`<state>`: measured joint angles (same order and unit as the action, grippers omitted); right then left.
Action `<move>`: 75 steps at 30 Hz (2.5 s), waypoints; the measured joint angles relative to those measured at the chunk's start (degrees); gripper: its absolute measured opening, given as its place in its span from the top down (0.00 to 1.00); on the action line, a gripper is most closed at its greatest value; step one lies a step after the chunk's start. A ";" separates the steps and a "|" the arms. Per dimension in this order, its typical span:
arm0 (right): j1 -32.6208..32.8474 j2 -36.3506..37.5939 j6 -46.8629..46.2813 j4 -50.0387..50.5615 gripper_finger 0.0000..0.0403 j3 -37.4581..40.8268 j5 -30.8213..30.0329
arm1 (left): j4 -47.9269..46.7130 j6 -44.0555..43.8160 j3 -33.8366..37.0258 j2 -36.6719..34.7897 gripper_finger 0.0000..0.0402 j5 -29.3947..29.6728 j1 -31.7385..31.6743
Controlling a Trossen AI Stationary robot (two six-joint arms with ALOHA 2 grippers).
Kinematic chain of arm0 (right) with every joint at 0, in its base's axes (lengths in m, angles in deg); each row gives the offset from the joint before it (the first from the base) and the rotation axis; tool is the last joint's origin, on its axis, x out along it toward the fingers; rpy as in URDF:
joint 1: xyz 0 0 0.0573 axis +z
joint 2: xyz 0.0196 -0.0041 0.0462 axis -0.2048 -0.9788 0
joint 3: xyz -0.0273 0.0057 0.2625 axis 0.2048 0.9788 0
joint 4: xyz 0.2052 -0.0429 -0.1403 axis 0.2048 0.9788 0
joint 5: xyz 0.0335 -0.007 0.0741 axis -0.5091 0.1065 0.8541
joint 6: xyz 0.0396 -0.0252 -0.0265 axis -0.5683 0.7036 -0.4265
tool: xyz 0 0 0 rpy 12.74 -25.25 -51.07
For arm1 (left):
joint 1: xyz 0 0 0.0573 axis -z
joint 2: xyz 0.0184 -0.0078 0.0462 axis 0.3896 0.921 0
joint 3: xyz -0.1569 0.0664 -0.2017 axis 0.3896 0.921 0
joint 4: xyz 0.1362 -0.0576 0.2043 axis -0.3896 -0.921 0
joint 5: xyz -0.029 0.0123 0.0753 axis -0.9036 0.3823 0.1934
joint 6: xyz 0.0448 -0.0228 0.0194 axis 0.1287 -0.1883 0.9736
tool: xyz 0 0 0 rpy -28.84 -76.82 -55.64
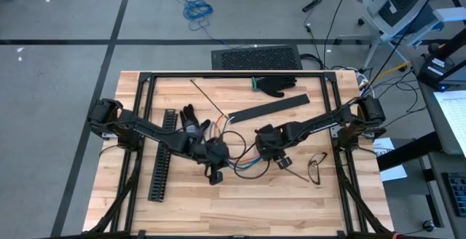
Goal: Ziptie cables
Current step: Wrap the cable wires with the black zip tie
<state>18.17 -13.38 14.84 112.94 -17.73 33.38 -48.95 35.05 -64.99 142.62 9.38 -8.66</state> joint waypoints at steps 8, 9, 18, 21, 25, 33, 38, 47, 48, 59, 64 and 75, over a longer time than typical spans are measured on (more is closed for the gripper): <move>-0.02 -0.11 1.98 2.37 0.66 -4.11 -5.24 | 0.64 -5.30 1.70 0.00 0.99 4.64 4.07; -0.21 -0.11 1.93 2.26 0.66 -4.69 -5.40 | 0.60 -5.38 1.70 0.00 0.99 5.18 4.46; -0.70 -3.02 3.75 4.15 0.67 -5.11 -1.83 | 0.50 -8.33 1.70 0.00 0.99 8.65 6.61; -0.66 -4.82 4.00 2.44 0.67 -5.11 -0.62 | 0.50 -9.53 1.70 0.00 0.99 10.43 7.42; -0.69 -6.48 3.59 1.12 0.67 -5.34 0.15 | 0.50 -11.81 1.70 0.00 0.99 13.19 9.08; -0.63 -7.85 0.90 2.56 0.91 -5.36 2.13 | 0.35 -16.37 1.70 0.00 0.99 19.56 13.20; -0.61 -7.92 -3.74 2.05 0.94 -5.35 2.76 | 0.40 -20.44 1.70 0.00 0.99 23.92 14.85; -1.75 0.56 -17.48 5.00 0.97 -5.09 2.71 | 0.49 -16.84 1.70 -4.11 0.99 34.23 16.27; -1.75 2.32 -18.32 6.04 0.97 -5.84 1.77 | 0.48 -15.08 1.68 -4.82 0.99 35.48 16.11; 5.10 7.01 -17.96 26.43 0.98 -26.13 -12.19 | 1.14 2.69 1.68 -12.10 0.99 40.62 7.25; 7.59 6.62 -16.34 34.68 1.00 -32.30 -15.02 | 1.12 7.42 1.68 -15.75 0.99 40.21 3.46; 10.65 7.40 -19.83 38.77 1.00 -34.53 -7.64 | 9.03 14.44 1.68 -18.95 0.99 38.43 -1.74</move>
<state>28.82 -5.98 -4.99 151.71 -52.26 25.74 -39.92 49.48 -63.31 123.67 47.81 -10.39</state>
